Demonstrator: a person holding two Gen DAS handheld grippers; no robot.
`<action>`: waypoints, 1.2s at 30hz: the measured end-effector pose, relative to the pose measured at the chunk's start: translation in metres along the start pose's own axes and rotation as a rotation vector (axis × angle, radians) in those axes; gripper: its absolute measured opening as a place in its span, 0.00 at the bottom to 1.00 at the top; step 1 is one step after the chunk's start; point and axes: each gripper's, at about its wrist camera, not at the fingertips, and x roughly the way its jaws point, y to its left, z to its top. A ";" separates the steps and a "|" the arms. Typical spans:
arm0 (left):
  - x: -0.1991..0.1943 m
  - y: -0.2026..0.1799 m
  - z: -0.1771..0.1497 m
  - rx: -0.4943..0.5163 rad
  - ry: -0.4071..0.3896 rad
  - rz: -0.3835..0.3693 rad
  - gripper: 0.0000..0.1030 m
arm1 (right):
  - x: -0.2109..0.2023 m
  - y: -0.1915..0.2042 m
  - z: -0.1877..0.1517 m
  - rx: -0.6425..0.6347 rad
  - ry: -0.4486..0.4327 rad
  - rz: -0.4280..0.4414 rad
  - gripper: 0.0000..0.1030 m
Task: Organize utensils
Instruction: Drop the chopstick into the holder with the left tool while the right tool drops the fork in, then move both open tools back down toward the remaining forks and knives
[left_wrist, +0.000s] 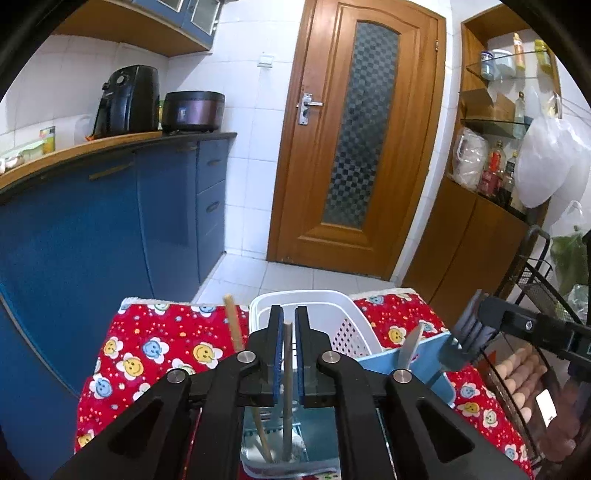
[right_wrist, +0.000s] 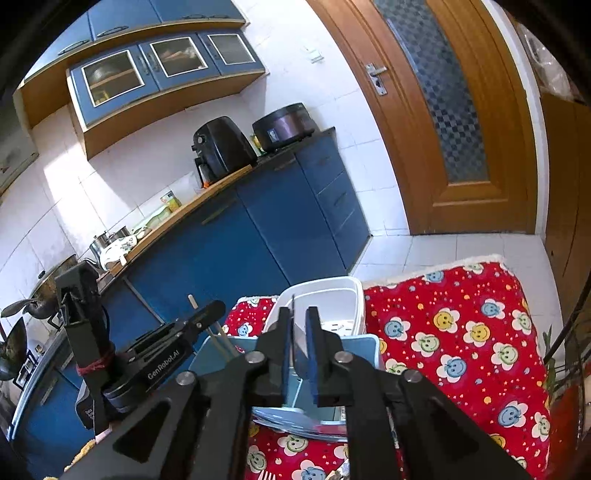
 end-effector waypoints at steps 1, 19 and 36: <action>-0.003 -0.001 0.000 0.005 -0.002 -0.003 0.13 | -0.002 0.002 0.000 -0.003 -0.005 0.000 0.18; -0.082 -0.012 -0.009 0.052 -0.010 -0.058 0.36 | -0.045 0.016 -0.024 -0.026 -0.011 -0.018 0.26; -0.072 -0.001 -0.084 0.003 0.204 -0.050 0.36 | -0.029 -0.017 -0.105 0.074 0.185 -0.063 0.27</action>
